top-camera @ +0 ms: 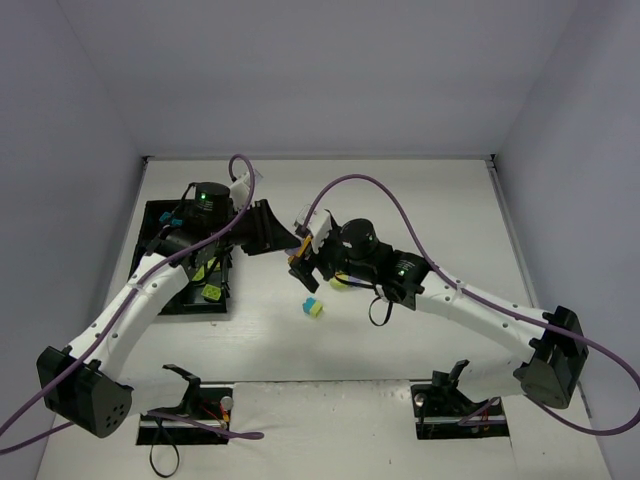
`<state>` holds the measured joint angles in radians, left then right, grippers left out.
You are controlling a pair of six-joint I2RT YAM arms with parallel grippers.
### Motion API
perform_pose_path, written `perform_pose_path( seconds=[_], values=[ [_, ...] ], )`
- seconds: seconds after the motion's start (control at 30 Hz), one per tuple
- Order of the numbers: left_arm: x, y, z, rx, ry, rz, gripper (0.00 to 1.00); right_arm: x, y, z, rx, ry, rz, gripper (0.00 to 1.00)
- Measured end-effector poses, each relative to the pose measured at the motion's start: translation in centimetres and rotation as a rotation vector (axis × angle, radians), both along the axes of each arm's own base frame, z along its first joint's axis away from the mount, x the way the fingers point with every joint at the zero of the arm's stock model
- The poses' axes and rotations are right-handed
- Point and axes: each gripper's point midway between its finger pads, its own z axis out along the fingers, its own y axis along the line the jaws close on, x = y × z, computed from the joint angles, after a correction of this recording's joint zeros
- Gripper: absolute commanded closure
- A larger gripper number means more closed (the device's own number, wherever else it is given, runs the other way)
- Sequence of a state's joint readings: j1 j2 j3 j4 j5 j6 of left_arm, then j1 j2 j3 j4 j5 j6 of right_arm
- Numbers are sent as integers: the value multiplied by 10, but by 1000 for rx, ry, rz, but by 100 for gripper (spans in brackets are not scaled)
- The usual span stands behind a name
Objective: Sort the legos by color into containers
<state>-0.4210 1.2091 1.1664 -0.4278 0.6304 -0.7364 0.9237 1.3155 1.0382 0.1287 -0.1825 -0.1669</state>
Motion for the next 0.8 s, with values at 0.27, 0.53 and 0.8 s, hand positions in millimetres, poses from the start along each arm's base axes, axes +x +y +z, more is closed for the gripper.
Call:
perform_pose_path(
  seconds=[0.27, 0.53, 0.8],
  values=[
    [0, -2, -1, -6, 0, 1, 100, 6, -2, 3, 7, -18, -31, 40],
    [2, -2, -1, -9, -8, 5, 100, 7, -2, 4, 9, -17, -44, 100],
    [-2, -6, -8, 3, 19, -15, 100, 0, -12, -6, 17, -20, -47, 100]
  ],
)
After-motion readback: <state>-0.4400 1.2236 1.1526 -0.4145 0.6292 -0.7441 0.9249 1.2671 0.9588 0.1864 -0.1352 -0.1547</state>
